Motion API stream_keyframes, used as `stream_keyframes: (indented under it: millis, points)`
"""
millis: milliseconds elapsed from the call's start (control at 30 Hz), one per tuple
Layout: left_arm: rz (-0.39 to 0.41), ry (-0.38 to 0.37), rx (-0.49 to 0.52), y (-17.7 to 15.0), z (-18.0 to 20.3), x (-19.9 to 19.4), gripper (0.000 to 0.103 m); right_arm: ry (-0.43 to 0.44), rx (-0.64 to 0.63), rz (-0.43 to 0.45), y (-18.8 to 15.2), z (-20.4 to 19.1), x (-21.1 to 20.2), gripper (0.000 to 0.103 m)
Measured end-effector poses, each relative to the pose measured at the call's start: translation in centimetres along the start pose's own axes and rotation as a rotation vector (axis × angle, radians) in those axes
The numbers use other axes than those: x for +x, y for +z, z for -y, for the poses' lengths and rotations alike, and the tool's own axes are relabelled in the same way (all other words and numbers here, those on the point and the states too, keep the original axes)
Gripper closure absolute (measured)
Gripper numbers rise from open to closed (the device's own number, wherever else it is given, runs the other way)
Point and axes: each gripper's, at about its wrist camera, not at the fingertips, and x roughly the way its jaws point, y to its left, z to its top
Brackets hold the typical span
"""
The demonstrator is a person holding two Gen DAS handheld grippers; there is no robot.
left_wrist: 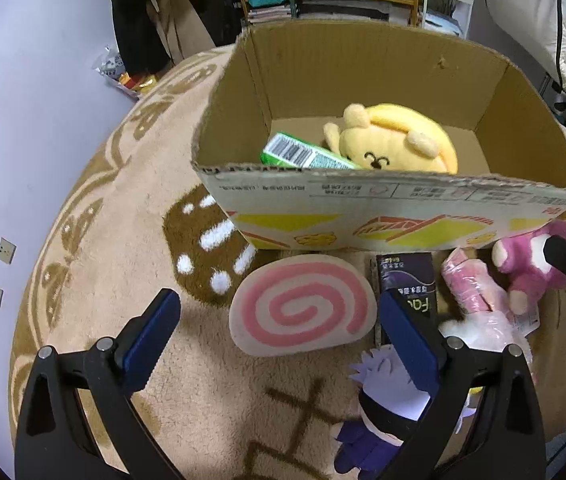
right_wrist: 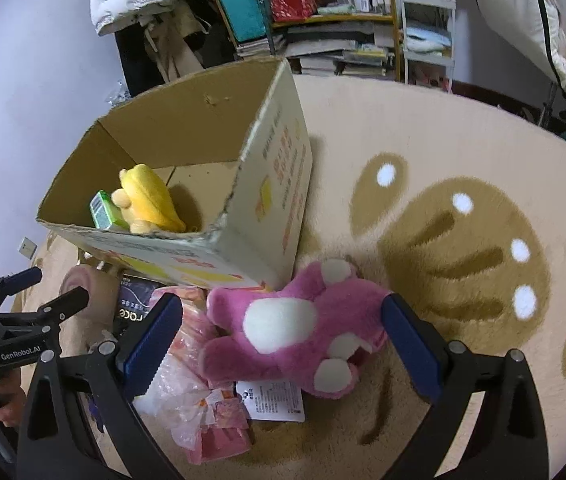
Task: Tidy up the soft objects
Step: 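Lower left tool onto pink-swirl cushion while right tool lowers onto pink plush bear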
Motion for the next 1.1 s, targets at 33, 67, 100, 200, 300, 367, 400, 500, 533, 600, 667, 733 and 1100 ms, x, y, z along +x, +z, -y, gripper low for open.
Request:
stream_keyframes:
  millis: [33,67,100,200,300,367,400,500,533,600,667,733,1100]
  points:
    - [-0.007,-0.003,-0.003,0.0,-0.1,0.2,0.005,-0.003,-0.001,-0.002,0.0,0.1,0.1,0.0]
    - [-0.014,-0.006,-0.006,0.0,-0.2,0.5,0.005,-0.01,-0.006,-0.005,0.0,0.1,0.3,0.0]
    - [-0.018,-0.007,-0.01,0.0,-0.3,0.7,0.005,-0.019,-0.01,-0.01,0.0,0.1,0.4,0.0]
    - [-0.028,-0.02,-0.026,0.1,-0.7,1.1,0.005,-0.035,0.001,-0.034,-0.1,0.7,0.9,0.0]
    - [-0.032,-0.026,-0.031,0.2,-0.9,1.4,0.005,-0.04,0.027,-0.045,0.0,1.3,1.1,0.0]
    - [-0.036,-0.032,-0.033,0.2,-1.1,1.7,0.004,-0.042,0.048,-0.047,0.1,1.8,1.1,0.0]
    - [-0.039,-0.037,-0.034,0.2,-1.1,1.8,0.004,-0.04,0.057,-0.05,0.1,2.0,1.2,0.0]
    - [-0.043,-0.054,-0.037,0.2,-1.2,1.9,0.005,-0.038,0.077,-0.065,0.2,2.5,1.6,0.0]
    - [-0.044,-0.058,-0.038,0.2,-1.2,2.0,0.005,-0.039,0.08,-0.07,0.2,2.5,1.8,0.0]
    - [-0.047,-0.067,-0.043,0.3,-1.3,2.1,0.005,-0.04,0.085,-0.08,0.2,2.7,2.1,0.0]
    - [-0.057,-0.084,-0.058,0.3,-1.5,2.5,0.005,-0.039,0.09,-0.09,0.1,2.7,2.4,0.0]
    - [-0.07,-0.108,-0.072,0.3,-1.7,2.8,0.005,-0.036,0.098,-0.098,0.2,2.8,2.8,0.0]
    - [-0.095,-0.172,-0.118,0.5,-2.7,3.9,0.005,-0.013,0.14,-0.113,0.2,3.3,3.7,0.0]
